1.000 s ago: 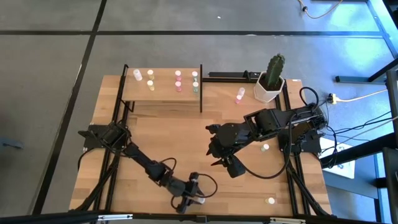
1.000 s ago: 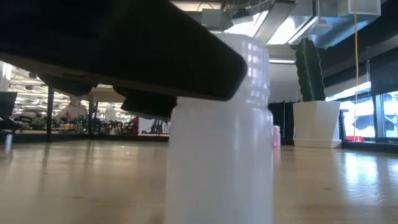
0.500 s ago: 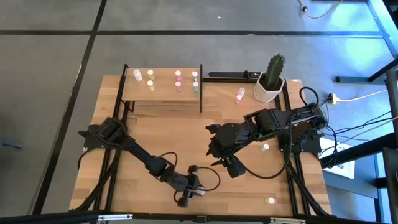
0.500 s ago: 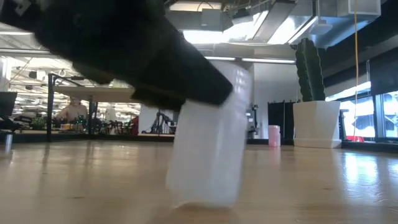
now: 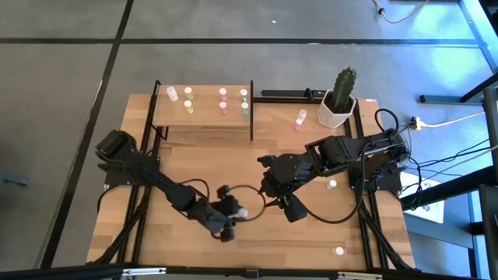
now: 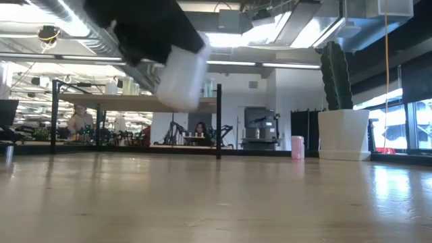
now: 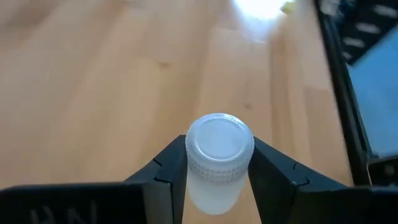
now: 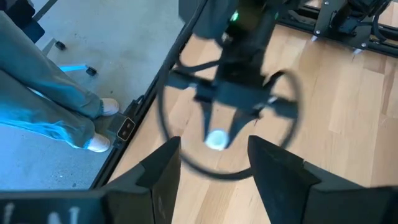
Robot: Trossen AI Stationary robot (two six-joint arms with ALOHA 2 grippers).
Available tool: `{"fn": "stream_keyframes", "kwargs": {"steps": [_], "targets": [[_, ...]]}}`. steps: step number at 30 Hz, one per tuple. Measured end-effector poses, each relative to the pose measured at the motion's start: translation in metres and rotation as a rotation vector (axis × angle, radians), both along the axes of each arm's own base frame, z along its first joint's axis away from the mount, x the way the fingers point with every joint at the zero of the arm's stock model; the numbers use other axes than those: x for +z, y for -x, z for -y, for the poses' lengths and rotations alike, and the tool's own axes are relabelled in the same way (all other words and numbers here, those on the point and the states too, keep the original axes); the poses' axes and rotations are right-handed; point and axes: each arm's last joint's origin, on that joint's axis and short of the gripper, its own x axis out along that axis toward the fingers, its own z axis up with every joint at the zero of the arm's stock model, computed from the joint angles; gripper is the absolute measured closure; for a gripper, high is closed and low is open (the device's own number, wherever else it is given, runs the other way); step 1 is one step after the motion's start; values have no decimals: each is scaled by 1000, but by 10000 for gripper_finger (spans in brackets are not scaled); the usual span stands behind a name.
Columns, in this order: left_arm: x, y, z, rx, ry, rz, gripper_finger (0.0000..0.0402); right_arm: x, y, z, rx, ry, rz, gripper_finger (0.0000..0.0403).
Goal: Pick and place medicine bottles onto shelf by color
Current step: Put the bottom white pill bottle on the shelf and align it with the other white pill bottle
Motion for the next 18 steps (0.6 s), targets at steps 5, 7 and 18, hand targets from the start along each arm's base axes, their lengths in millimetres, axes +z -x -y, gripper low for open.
{"fn": "stream_keyframes", "kwargs": {"steps": [5, 7, 18], "targets": [[28, 22, -11, 179, 31, 30, 275, 0, 0, 0, 0, 0, 1, 214], [41, 28, -14, 228, 66, 74, 275, 0, 0, 0, 0, 0, 1, 214], [98, 62, -42, 372, 50, 242, 275, 0, 0, 0, 0, -2, 7, 215]]}}
